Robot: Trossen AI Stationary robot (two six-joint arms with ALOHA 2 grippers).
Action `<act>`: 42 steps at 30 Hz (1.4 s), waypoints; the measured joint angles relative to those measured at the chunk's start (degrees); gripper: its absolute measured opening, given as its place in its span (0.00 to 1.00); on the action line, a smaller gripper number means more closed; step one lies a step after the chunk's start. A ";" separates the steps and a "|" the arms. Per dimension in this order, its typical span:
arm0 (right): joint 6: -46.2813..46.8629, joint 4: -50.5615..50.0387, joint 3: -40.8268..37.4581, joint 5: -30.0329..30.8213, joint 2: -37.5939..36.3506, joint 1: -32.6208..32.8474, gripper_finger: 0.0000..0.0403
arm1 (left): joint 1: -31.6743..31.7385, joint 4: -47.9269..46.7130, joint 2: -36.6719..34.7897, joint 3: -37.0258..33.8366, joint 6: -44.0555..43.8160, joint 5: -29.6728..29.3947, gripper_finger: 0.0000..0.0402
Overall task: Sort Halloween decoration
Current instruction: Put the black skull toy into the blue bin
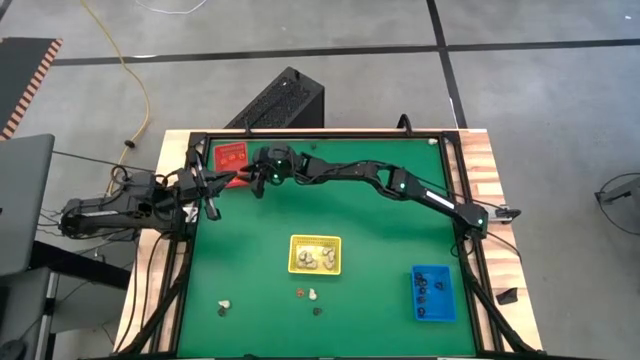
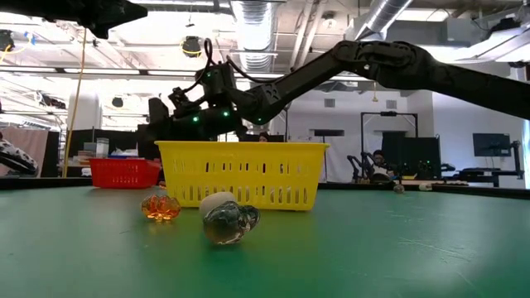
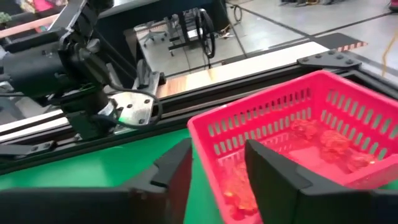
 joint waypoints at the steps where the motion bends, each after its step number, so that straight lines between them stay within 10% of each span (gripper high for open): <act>1: -0.02 0.03 0.00 0.79 0.00 0.00 0.48 | 0.00 0.00 0.00 0.00 0.00 0.00 0.00; 9: -0.41 -7.74 0.00 2.05 -2.71 -0.86 0.59 | -0.02 -0.08 0.00 -0.02 0.02 0.00 0.00; 26: -18.70 -92.16 0.07 0.99 -27.52 -1.14 0.59 | -0.01 -0.94 0.00 -0.04 0.09 0.00 0.00; 42: -12.95 -93.55 -38.01 11.37 -50.64 -19.43 0.59 | -0.02 -2.94 0.02 -0.04 -1.53 0.00 0.00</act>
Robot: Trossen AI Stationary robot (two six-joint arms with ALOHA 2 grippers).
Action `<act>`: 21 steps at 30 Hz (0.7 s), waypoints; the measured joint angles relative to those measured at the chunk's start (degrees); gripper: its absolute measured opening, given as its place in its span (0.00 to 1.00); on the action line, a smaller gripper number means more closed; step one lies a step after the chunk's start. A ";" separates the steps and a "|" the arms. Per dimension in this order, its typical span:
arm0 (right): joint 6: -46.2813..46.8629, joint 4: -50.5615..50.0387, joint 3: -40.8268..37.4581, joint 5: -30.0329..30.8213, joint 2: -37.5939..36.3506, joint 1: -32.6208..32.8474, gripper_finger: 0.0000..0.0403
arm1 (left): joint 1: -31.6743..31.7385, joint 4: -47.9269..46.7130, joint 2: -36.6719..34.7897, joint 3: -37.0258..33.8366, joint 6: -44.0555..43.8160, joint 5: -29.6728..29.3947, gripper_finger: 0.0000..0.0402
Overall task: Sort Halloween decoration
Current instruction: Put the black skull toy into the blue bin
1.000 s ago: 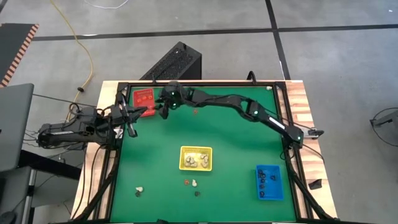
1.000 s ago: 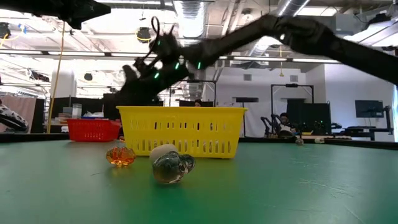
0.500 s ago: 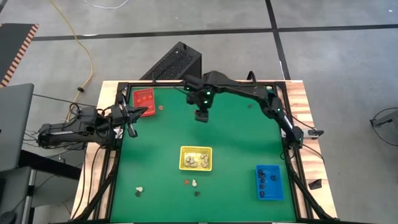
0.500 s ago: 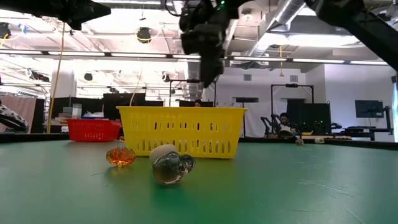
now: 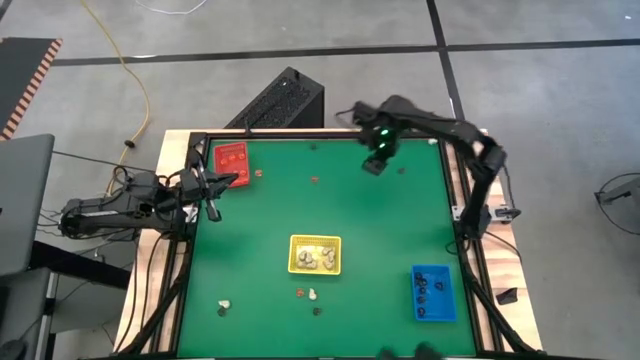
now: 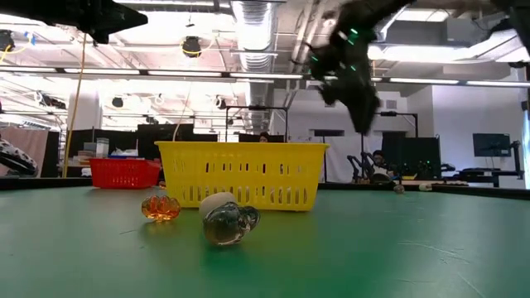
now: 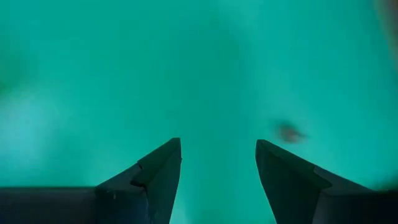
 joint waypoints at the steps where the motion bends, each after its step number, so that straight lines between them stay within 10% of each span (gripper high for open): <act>1: 1.40 1.57 -2.25 2.44 -1.20 -2.51 0.59 | 0.00 -0.01 0.00 0.00 -0.01 0.00 0.00; 10: 13.24 12.30 -13.19 10.21 -3.91 -22.84 0.59 | 0.00 0.93 0.14 0.00 -0.16 0.00 0.00; 21: 11.64 24.26 -19.87 9.58 -3.83 -29.50 0.59 | 0.02 1.12 1.36 0.00 0.02 -0.05 0.00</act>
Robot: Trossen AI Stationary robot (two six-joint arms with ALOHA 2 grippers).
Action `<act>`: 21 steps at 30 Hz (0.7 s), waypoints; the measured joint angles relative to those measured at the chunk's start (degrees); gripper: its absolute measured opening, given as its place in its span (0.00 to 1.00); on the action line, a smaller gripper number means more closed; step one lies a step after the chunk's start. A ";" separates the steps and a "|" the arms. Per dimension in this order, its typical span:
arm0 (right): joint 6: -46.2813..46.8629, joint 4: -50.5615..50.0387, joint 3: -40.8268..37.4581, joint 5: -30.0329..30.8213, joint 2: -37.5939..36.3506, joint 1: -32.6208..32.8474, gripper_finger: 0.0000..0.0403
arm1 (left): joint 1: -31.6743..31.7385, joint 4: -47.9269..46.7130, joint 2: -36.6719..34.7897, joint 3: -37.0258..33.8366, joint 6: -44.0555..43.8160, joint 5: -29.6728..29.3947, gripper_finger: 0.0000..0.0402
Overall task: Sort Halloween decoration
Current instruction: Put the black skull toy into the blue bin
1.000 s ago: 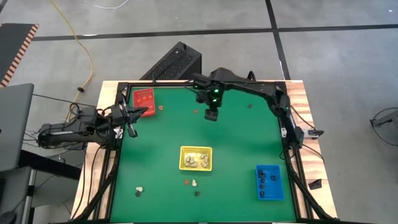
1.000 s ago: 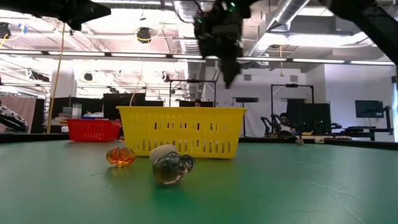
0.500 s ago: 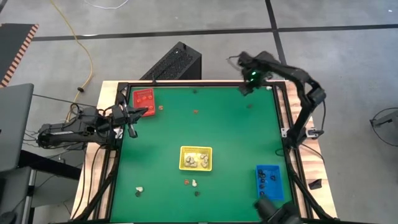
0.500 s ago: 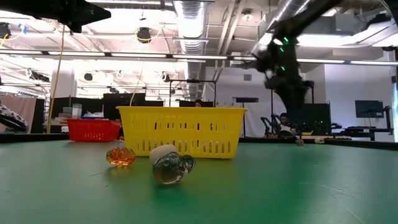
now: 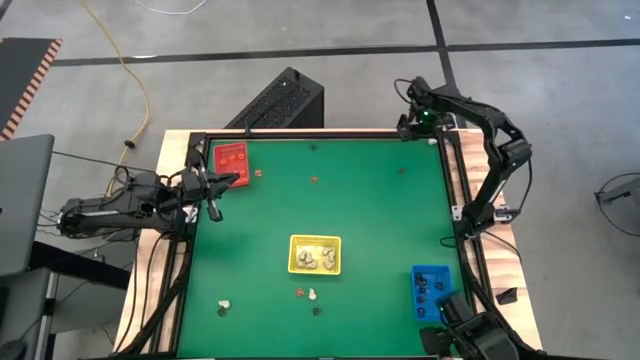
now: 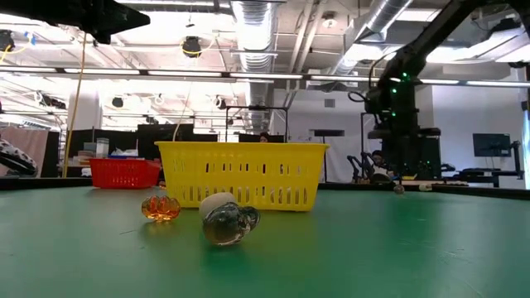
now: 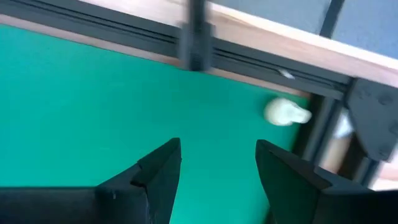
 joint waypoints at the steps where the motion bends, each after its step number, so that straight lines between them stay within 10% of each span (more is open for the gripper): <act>1: 0.00 0.05 0.00 0.00 -0.02 0.19 0.59 | 0.00 -0.02 0.00 0.00 0.00 0.00 0.00; 10: 3.28 1.93 0.00 5.97 0.03 1.91 0.54 | 0.00 0.31 0.04 0.00 0.00 0.00 0.00; 21: 3.10 -4.61 0.00 -5.01 0.03 15.39 0.53 | 0.00 0.31 0.02 0.00 0.20 0.00 0.00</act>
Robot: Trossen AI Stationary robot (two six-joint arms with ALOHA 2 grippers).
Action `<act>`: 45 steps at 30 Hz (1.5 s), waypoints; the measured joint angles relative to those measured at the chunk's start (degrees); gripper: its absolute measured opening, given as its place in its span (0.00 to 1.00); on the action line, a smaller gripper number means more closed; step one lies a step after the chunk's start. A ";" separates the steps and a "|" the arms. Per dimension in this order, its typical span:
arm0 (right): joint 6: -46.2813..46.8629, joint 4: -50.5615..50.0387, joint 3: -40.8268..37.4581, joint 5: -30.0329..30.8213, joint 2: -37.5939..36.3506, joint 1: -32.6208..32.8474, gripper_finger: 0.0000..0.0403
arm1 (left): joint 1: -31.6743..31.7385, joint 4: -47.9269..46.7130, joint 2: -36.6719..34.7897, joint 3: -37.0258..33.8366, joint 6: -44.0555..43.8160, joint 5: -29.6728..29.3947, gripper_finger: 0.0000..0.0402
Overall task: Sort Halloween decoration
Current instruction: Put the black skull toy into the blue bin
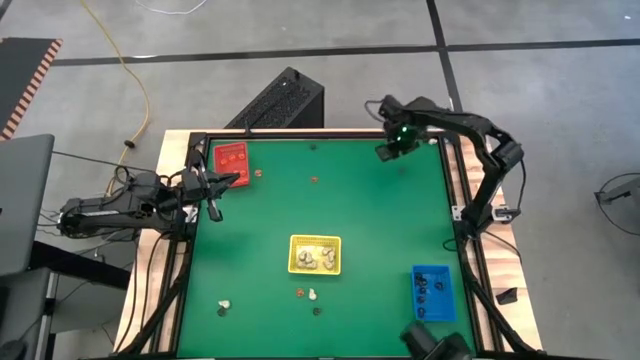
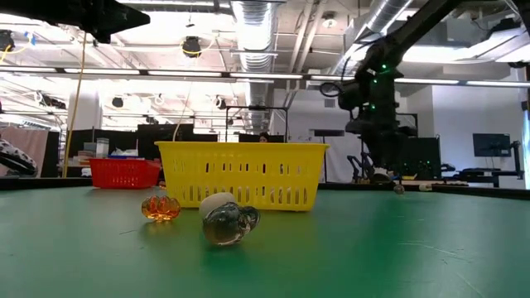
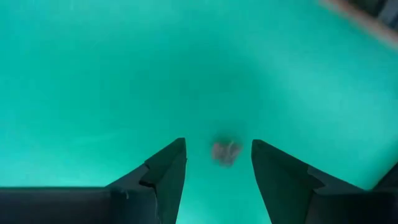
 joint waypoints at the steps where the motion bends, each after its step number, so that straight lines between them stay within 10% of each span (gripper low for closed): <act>1: 1.32 -1.01 -0.06 0.06 0.00 1.18 0.53 | 0.00 0.00 0.00 0.00 0.00 0.00 0.00; 16: 4.40 9.32 -12.49 1.22 0.07 3.50 0.53 | 0.00 -0.01 0.00 0.00 -1.05 0.04 0.00; 45: 5.25 19.20 -10.40 1.45 -0.02 -1.85 0.53 | 0.00 0.00 0.00 0.00 -0.11 0.02 0.00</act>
